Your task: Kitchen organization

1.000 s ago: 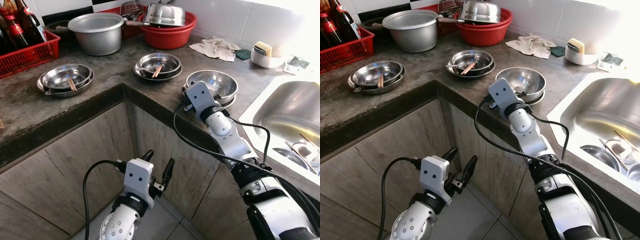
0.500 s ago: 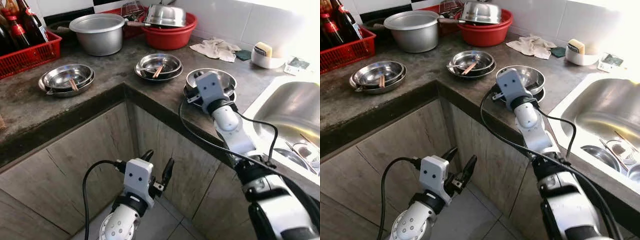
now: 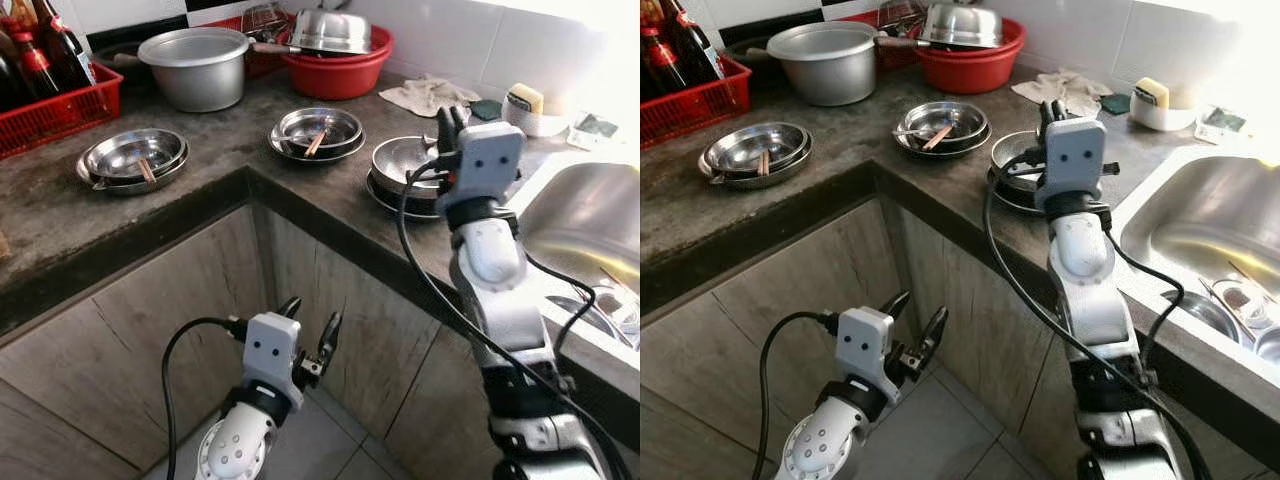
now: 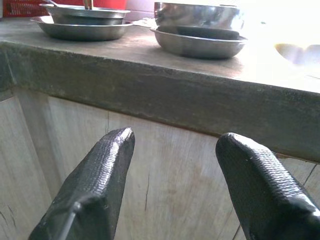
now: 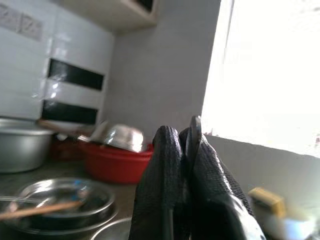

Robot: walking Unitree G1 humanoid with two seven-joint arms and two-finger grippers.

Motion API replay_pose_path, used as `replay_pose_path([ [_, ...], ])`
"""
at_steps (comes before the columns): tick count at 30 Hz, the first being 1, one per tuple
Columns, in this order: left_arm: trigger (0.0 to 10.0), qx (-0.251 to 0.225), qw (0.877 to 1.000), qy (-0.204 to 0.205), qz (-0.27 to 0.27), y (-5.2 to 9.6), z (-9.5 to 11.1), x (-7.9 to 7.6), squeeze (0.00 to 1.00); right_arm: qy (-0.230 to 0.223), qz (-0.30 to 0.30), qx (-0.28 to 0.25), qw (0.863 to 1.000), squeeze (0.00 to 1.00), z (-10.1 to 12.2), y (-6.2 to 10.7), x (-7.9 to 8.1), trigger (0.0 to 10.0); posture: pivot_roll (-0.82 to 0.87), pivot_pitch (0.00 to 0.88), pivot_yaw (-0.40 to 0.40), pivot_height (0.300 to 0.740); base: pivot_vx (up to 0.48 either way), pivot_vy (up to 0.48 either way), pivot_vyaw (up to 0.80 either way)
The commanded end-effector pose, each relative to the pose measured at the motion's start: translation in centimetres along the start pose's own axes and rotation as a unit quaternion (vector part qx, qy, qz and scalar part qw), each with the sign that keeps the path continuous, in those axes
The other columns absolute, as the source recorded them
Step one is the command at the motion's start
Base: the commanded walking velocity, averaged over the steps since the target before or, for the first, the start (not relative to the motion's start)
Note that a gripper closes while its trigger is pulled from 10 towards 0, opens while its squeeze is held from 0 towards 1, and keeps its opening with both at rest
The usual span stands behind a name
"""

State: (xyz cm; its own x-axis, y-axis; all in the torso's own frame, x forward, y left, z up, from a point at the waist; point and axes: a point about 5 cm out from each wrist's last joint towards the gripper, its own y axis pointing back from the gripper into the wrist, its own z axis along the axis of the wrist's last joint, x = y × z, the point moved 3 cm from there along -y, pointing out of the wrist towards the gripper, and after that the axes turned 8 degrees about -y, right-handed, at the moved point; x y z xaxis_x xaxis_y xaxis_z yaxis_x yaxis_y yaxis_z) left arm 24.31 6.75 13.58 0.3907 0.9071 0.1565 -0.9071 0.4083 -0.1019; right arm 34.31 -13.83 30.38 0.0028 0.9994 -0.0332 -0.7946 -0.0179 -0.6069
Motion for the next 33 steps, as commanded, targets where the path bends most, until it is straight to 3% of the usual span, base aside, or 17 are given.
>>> replay_pose_path([
  [1, 10.0, 0.005, 1.0, 0.006, -0.001, -0.1, -0.3, -0.1, 0.0, 0.031, -0.017, -0.019, 0.999, 0.0, 1.2, 0.3, -0.7, 2.7, 0.04, 0.081, -0.022, 0.74, 0.0, 0.0, 0.0],
  [2, 10.0, 0.005, 1.0, 0.006, 0.0, -0.1, -0.3, 0.0, 0.0, 0.035, -0.019, -0.022, 0.999, 0.0, 1.4, 0.5, -0.8, 2.7, 0.03, 0.08, -0.019, 0.74, 0.0, 0.0, 0.0],
  [3, 10.0, 0.006, 1.0, 0.006, 0.0, -0.2, -0.4, 0.0, 0.0, 0.041, -0.029, -0.02, 0.999, 0.0, 1.6, 1.0, -1.2, 10.0, 0.03, 0.078, -0.017, 0.74, 0.0, 0.0, 0.0],
  [7, 10.0, 0.005, 1.0, 0.007, 0.001, -0.4, -0.5, 0.1, 0.0, 0.057, -0.054, 0.008, 0.997, 0.0, 1.4, 3.0, -2.3, 10.0, 0.03, 0.07, -0.016, 0.74, 0.0, 0.0, 0.0],
  [11, 10.0, 0.007, 1.0, 0.004, 0.007, -0.4, -0.6, 0.4, 0.0, 0.06, -0.062, 0.029, 0.996, 0.0, 0.9, 4.4, -2.5, 10.0, 0.02, 0.068, -0.014, 0.74, 0.0, 0.0, 0.0],
  [14, 10.0, 0.005, 1.0, 0.001, 0.01, -0.3, -0.6, 0.5, 0.0, 0.059, -0.073, 0.059, 0.994, 0.0, 0.4, 6.4, -2.7, 10.0, 0.02, 0.063, -0.007, 0.74, 0.0, 0.0, 0.0],
  [20, 10.0, 0.0, 1.0, 0.005, 0.008, -0.4, -0.5, 0.6, 0.0, 0.003, -0.07, 0.122, 0.99, 0.0, -1.5, 8.7, -2.3, 10.0, 0.01, 0.058, 0.004, 0.74, 0.0, 0.0, 0.0],
  [24, 10.0, -0.005, 1.0, 0.005, 0.003, -0.4, -0.4, 0.6, 0.0, 0.0, -0.056, 0.121, 0.991, 0.0, -1.5, 8.6, -2.0, 10.0, 0.01, 0.056, 0.003, 0.74, 0.0, 0.0, -0.75],
  [33, 10.0, -0.005, 1.0, 0.007, 0.004, -0.4, -0.5, 0.5, 0.0, 0.008, -0.053, 0.117, 0.992, 0.0, -1.4, 8.2, -2.0, 10.0, 0.02, 0.049, -0.002, 0.74, 0.0, 0.444, -0.8],
])
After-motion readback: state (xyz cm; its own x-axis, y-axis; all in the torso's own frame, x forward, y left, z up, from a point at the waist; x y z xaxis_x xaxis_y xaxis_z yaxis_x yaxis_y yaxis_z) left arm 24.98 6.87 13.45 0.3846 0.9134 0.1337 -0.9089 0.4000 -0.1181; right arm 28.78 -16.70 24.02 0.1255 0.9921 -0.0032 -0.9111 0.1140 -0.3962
